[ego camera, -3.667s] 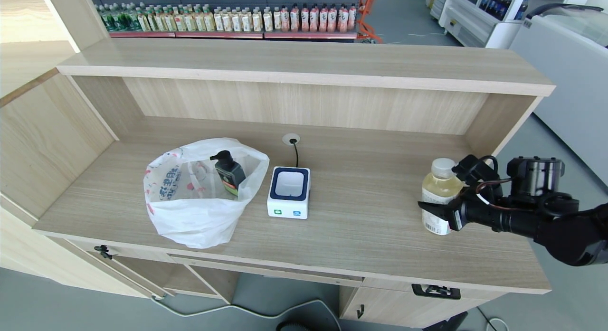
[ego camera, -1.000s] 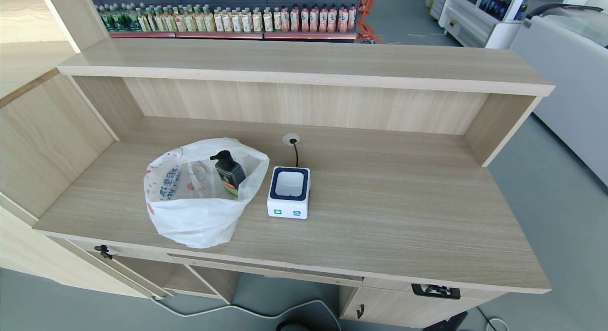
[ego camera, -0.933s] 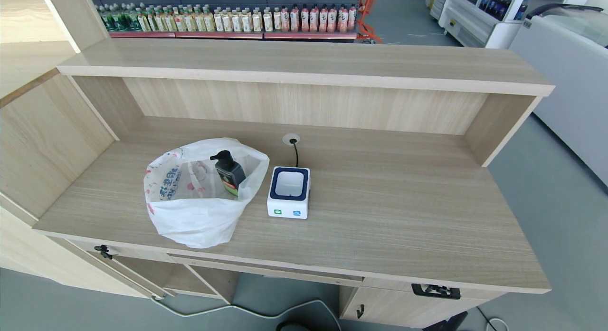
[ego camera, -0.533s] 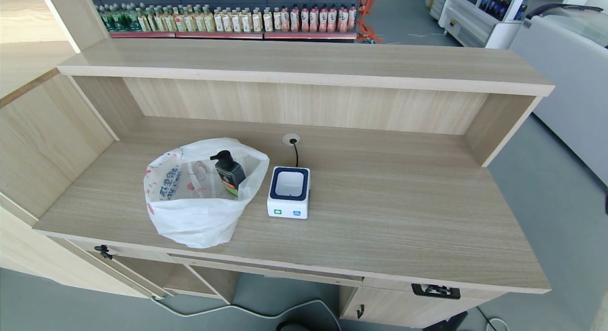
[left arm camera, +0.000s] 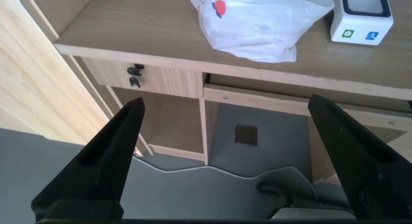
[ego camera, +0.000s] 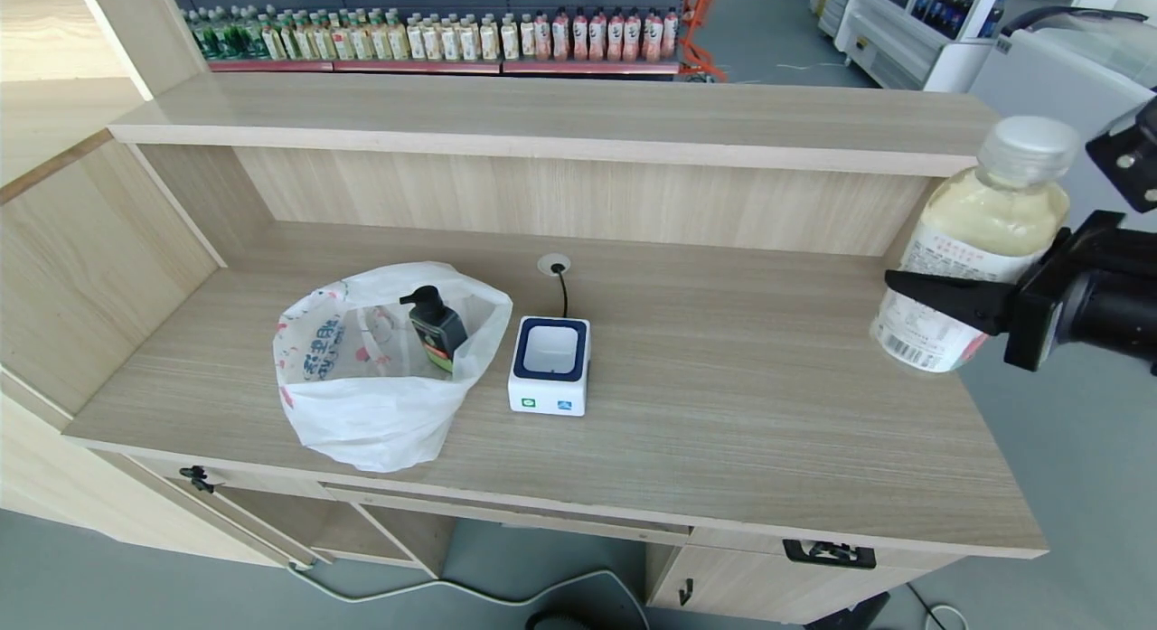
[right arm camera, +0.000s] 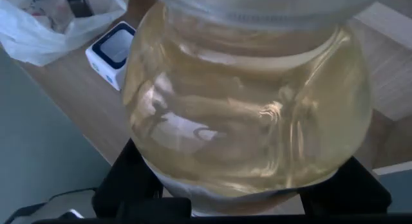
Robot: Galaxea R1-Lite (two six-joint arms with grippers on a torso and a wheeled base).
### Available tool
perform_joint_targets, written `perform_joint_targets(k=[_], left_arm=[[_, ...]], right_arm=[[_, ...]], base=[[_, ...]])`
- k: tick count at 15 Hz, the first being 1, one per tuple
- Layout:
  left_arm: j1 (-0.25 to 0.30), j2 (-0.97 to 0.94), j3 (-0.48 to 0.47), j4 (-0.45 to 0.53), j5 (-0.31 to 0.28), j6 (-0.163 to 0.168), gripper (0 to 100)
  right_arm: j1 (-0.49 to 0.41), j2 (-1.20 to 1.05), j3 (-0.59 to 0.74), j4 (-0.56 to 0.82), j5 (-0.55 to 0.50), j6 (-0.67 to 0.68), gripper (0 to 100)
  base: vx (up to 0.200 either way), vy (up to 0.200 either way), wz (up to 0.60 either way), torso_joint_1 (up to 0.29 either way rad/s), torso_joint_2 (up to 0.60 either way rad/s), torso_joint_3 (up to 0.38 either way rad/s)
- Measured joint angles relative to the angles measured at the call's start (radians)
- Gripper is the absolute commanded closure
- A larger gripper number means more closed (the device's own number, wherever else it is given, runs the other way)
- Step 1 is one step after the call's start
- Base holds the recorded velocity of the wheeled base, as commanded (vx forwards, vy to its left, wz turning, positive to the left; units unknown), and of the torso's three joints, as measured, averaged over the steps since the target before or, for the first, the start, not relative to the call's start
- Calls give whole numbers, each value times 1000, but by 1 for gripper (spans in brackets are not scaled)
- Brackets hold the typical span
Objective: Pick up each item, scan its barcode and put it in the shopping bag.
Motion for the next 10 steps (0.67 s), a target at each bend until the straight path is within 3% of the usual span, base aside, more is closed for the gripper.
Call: perform_joint_targets(k=[3,5,10], left_arm=[[0,0,0,0,0,1,0],[0,0,0,0,0,1,0],[0,0,0,0,0,1,0]], right_arm=[[0,81,16,-143,-42,-241,100],[-1,107,18,-154,-44,-326,100],[-65,116,5,-160,-55,-679,100]], base=[[0,0,0,0,0,0],[0,0,0,0,0,0],[0,0,0,0,0,0]])
